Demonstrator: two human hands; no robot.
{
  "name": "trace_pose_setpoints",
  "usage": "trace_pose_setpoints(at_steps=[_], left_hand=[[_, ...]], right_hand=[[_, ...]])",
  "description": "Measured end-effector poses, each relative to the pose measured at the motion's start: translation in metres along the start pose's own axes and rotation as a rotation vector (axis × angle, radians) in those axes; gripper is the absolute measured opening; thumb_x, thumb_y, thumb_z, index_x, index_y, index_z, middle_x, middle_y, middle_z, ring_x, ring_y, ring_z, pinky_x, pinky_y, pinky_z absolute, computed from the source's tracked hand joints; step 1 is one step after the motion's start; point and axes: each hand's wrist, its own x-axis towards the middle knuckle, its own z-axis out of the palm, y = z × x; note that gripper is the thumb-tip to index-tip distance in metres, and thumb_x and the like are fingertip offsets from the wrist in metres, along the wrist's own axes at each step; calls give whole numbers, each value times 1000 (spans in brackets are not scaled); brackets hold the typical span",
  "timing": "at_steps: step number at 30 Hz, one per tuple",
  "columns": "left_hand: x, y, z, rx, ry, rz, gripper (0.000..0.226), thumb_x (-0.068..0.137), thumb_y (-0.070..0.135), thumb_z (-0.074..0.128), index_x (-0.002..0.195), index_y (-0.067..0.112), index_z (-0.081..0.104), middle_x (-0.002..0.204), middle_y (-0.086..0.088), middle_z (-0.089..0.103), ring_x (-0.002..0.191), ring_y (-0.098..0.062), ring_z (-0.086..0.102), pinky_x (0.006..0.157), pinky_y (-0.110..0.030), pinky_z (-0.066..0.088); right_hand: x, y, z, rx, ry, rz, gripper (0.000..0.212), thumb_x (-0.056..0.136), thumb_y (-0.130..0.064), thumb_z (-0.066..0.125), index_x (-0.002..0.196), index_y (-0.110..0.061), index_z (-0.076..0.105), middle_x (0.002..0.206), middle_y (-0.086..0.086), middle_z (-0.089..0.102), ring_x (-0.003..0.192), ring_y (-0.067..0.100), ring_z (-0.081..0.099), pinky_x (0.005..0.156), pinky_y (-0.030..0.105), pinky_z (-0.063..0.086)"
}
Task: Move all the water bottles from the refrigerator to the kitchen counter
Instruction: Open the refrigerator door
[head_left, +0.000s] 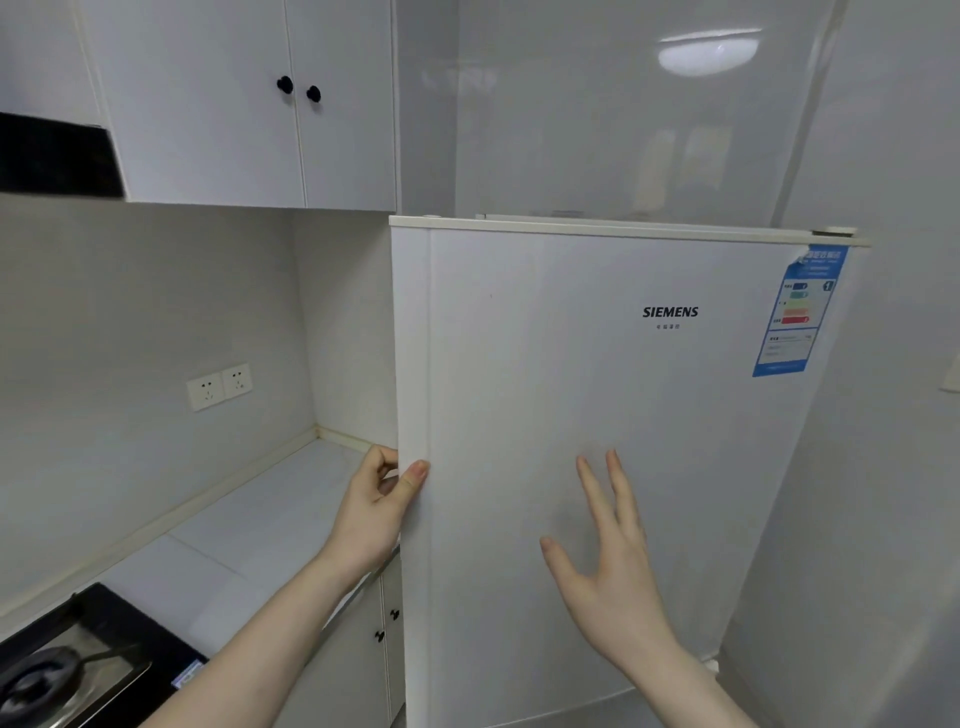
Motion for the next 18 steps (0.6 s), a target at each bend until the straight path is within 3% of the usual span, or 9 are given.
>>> trace_pose_setpoints(at_steps=[4,5,9,13,18], left_hand=[[-37,-1,-5,-42,-34,24,35,93,37,73,102,7,60,101,-7,76,101,-23,71,89,-36,56],[-46,0,-5,-47,-48,28,36,92,41,74,100,9,61,102,-8,75,103,-25,70,89,-38,57],[-91,15,2,-89,-113,77,20,93,29,72,97,11,63,105,2,76,107,-16,69,81,-23,55],[-135,23,5,-30,-236,118,20,90,35,75,101,22,66,128,15,64,121,-7,62,99,-37,51],[-176,34,2,122,-493,231,17,91,27,76,103,35,67,137,28,51,131,2,51,101,-26,48]], right_hand=[[-32,-46,-17,51,62,-20,83,95,-23,74,157,-52,27,166,-37,2,152,-15,5,116,13,13],[-38,-57,-21,62,87,-29,81,95,-22,74,157,-50,30,167,-36,6,152,-15,8,116,10,13],[-61,-100,-35,97,198,-96,76,93,-19,75,155,-43,38,168,-25,21,154,-7,19,119,5,17],[-89,-134,-42,109,261,-135,75,93,-19,75,157,-36,40,167,-19,28,154,-1,25,122,26,30],[-119,-155,-51,42,335,-136,82,89,-14,79,159,-27,38,167,-12,29,153,-3,26,120,13,26]])
